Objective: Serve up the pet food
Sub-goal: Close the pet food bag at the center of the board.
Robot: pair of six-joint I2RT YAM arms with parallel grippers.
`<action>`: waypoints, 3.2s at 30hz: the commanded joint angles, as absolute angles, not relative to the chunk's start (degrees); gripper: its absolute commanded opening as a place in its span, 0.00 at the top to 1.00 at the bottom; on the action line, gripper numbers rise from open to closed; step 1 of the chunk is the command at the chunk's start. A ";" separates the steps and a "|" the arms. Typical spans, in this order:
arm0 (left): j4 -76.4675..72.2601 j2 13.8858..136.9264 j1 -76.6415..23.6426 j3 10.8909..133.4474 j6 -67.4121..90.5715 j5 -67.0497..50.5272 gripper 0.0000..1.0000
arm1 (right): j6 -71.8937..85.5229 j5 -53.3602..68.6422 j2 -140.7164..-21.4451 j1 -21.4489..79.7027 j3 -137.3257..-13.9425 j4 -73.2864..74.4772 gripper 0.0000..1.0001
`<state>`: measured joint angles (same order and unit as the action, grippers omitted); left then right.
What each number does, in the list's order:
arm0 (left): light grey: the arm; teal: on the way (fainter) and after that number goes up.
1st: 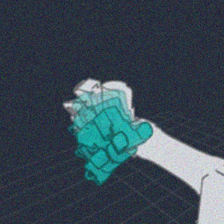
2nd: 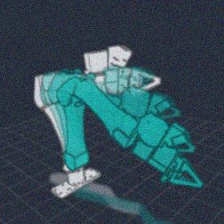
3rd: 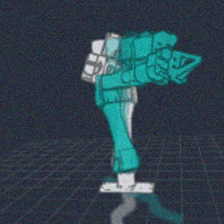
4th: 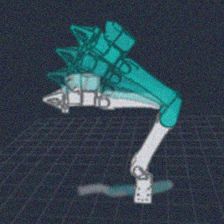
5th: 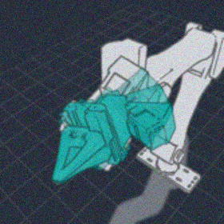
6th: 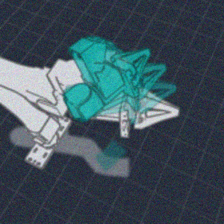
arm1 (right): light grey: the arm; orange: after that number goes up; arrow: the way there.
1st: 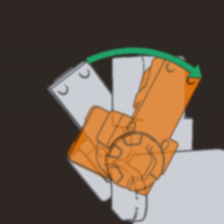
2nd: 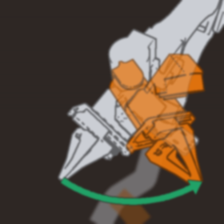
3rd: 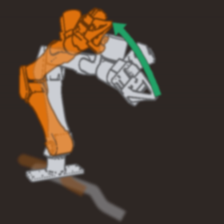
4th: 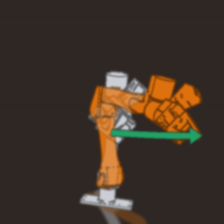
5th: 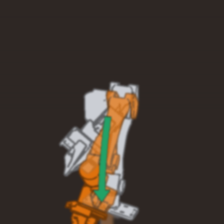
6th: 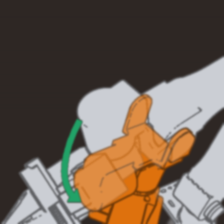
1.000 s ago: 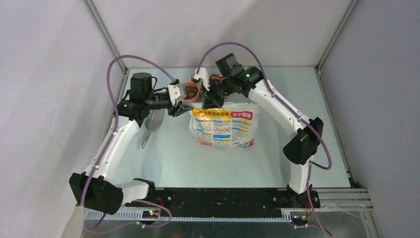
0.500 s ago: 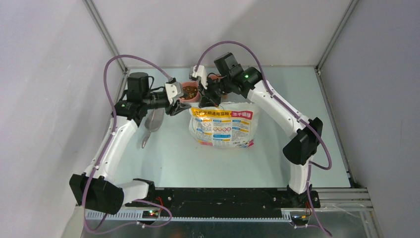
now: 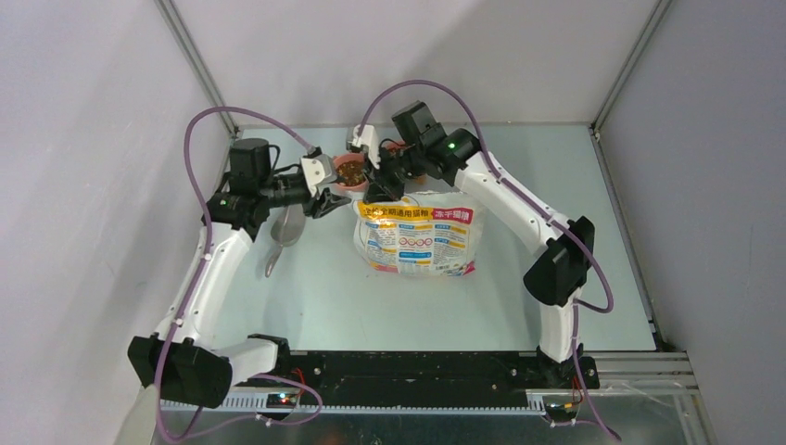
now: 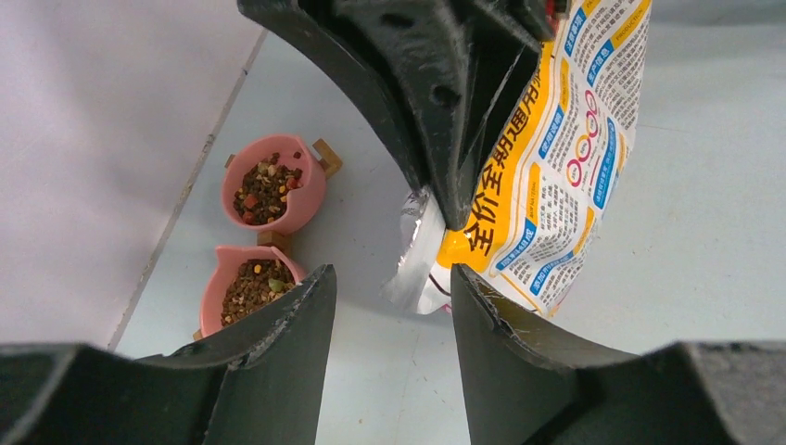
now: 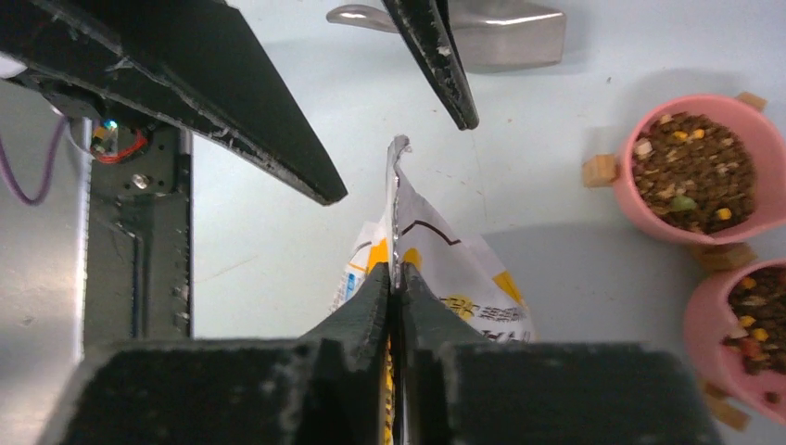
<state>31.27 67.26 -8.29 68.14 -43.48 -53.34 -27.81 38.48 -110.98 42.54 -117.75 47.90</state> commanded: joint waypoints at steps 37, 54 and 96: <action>18.35 84.72 -18.48 74.41 -33.39 -69.56 0.47 | -37.83 44.14 -106.02 36.21 -118.19 60.50 0.67; 32.48 86.04 -17.67 75.97 -48.42 -61.78 1.00 | -39.50 42.33 -102.45 32.75 -113.24 61.91 1.00; 32.47 82.48 -10.27 72.34 -50.97 -58.06 1.00 | -43.29 15.73 -76.27 16.82 -85.97 66.94 1.00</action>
<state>28.01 83.66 -17.32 73.34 -50.92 -66.50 -42.26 35.97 -82.50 24.60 -89.25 52.58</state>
